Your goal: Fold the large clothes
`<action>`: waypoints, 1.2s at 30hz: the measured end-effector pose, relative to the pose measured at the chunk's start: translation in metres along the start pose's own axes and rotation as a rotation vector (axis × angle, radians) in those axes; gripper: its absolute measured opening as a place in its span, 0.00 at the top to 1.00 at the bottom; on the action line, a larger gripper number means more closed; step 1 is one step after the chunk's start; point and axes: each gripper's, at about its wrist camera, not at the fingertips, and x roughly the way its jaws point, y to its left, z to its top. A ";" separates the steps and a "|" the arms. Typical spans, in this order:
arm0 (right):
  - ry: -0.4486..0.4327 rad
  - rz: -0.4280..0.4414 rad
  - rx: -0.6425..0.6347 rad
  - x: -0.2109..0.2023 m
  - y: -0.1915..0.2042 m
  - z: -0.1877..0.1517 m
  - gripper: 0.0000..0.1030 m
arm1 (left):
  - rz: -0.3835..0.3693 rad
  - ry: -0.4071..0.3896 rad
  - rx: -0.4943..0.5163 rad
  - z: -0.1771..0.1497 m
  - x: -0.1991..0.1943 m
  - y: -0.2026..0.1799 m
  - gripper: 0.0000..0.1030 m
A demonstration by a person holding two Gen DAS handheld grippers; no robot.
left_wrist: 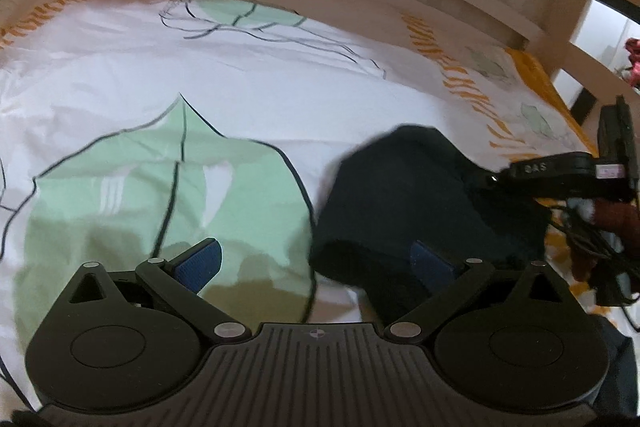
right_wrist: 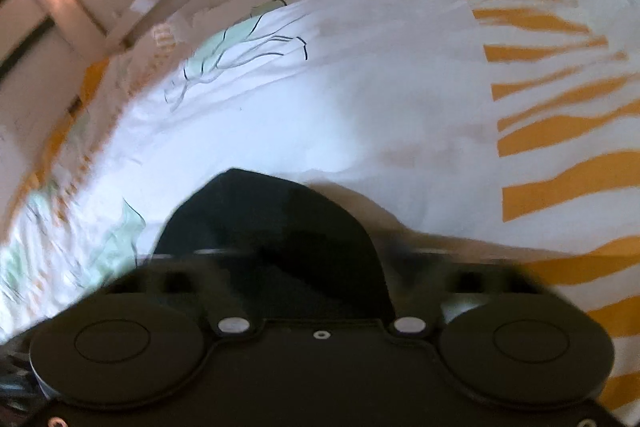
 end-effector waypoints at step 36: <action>-0.187 -0.006 -1.098 -0.200 0.130 -0.283 0.84 | -0.384 0.152 -0.434 -0.087 -0.082 0.010 0.00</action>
